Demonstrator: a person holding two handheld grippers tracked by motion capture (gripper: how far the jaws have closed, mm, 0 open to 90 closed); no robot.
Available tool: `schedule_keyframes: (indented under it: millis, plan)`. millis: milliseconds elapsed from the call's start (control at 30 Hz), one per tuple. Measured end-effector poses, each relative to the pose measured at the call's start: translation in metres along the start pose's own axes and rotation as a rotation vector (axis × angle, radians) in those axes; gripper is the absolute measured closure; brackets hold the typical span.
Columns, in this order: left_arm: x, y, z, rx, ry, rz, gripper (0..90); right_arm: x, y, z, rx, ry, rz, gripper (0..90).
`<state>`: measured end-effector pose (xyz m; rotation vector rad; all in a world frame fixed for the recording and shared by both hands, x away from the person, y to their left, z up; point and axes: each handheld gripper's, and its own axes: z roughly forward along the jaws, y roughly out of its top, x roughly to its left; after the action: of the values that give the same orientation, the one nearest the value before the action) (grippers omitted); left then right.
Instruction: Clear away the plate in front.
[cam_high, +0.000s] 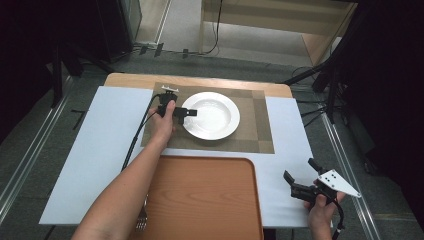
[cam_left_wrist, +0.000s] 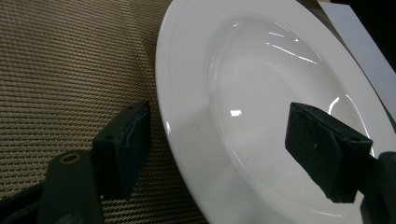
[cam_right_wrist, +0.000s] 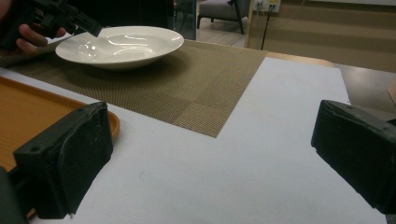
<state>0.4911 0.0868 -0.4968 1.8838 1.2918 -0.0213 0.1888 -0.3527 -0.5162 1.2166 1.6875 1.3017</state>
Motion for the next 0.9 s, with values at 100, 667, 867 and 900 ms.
schedule_keyframes:
  millis: [100,667,867,900]
  plan:
    - [0.0,0.0,0.001,0.007,-0.017,-0.013,22.2,0.0,0.0,0.0,0.0,-0.001,-0.002,0.0]
    - [-0.005,-0.004,0.006,0.024,0.045,-0.047,45.9,0.0,0.0,0.001,0.003,0.0,-0.004,0.0]
    - [-0.011,-0.004,0.005,0.033,0.129,-0.048,60.2,0.001,0.0,0.001,0.006,-0.003,-0.011,0.0]
    - [-0.012,-0.004,0.004,0.032,0.132,-0.051,60.2,0.001,0.0,0.001,0.008,-0.005,-0.012,0.0]
